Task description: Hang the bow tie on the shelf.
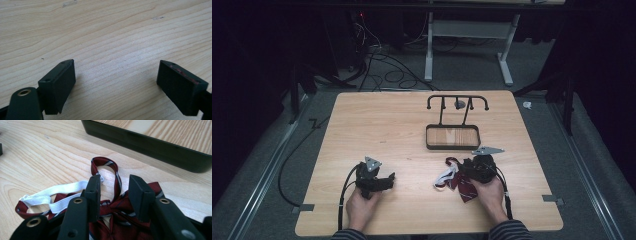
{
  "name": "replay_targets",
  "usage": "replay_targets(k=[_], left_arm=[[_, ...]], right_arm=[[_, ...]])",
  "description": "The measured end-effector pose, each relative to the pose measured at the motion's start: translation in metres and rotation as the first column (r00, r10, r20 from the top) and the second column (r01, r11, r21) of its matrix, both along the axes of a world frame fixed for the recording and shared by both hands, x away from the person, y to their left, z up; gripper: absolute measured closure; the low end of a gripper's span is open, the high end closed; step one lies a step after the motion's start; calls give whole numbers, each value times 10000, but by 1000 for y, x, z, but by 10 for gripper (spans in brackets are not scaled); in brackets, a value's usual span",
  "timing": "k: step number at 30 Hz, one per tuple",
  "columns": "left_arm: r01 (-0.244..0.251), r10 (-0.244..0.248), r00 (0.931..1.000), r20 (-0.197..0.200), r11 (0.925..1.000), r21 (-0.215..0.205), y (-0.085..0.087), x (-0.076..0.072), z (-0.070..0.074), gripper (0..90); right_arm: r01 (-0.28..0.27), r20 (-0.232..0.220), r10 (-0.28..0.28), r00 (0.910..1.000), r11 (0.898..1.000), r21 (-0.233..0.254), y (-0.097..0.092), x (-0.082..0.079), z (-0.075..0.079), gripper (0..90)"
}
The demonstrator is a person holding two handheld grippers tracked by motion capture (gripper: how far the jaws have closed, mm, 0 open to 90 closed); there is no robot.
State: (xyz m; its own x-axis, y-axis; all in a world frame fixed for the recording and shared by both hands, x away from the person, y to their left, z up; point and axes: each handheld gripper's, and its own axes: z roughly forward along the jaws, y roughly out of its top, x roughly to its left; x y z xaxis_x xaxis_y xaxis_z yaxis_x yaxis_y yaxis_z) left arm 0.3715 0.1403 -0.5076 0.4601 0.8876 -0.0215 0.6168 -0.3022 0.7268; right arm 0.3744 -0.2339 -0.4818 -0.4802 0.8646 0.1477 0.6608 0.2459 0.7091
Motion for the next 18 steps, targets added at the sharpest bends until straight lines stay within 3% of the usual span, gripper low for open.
replay_targets(k=[14, 18], left_arm=[[3, -3, 10000, -2, 10000, 3, 0, 0, 0, 158], [3, -3, 10000, 1, 10000, 3, 0, 0, 0, 158]], right_arm=[[-174, -446, 154, 9989, 9988, -449, 9, 9, -10, 725], [-182, -177, 167, 9997, 9959, -891, 12, 6, -11, 784]])
